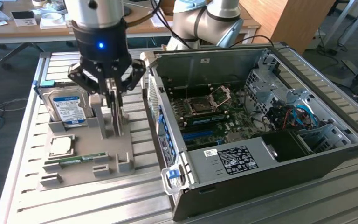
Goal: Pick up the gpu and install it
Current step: 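Pick up the gpu and move the gpu toward the slot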
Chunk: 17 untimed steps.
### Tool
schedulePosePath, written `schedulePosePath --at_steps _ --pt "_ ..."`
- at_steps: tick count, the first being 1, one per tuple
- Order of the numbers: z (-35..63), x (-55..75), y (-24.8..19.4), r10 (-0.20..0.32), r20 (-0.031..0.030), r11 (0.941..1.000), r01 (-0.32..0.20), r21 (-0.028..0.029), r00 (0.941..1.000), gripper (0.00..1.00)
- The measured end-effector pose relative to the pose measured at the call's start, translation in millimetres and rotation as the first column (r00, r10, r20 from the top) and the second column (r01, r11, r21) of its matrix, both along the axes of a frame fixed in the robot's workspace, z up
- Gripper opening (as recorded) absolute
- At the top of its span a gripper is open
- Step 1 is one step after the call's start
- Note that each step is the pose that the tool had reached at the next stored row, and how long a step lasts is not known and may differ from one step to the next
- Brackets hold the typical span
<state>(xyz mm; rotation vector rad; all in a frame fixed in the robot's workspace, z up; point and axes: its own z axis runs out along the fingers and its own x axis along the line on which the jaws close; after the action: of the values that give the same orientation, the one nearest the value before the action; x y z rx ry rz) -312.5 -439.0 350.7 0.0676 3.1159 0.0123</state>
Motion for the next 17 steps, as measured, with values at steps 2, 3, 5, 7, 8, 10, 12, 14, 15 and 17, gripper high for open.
schedulePosePath --at_steps 2,3,5,7,8,10,12,14,15,17 --pt "8.0 0.0 0.3 0.000 0.0002 1.0000 0.000 -0.0032 1.0000 0.27" --pt "12.2 0.0 0.5 0.000 0.0001 1.0000 0.000 -0.0048 1.0000 0.27" --pt "21.2 0.0 0.6 0.000 0.0001 1.0000 0.000 -0.0074 1.0000 0.27" --pt "29.8 0.0 0.8 0.000 0.0001 0.9999 0.000 -0.0102 1.0000 0.27" --pt "34.2 -0.1 0.9 0.000 0.0001 0.9999 0.000 -0.0121 1.0000 0.27" --pt "43.2 0.0 1.0 0.000 0.0001 0.9999 0.000 -0.0153 1.0000 0.27" --pt "52.2 0.0 1.1 0.000 0.0000 0.9998 0.000 -0.0179 1.0000 0.27" --pt "59.9 0.0 1.2 0.000 0.0001 0.9998 0.000 -0.0199 1.0000 0.27" --pt "63.7 0.0 1.3 0.000 0.0001 0.9998 0.000 -0.0212 1.0000 0.27" --pt "70.6 0.0 1.3 0.000 0.0001 0.9997 0.000 -0.0227 1.0000 0.27"
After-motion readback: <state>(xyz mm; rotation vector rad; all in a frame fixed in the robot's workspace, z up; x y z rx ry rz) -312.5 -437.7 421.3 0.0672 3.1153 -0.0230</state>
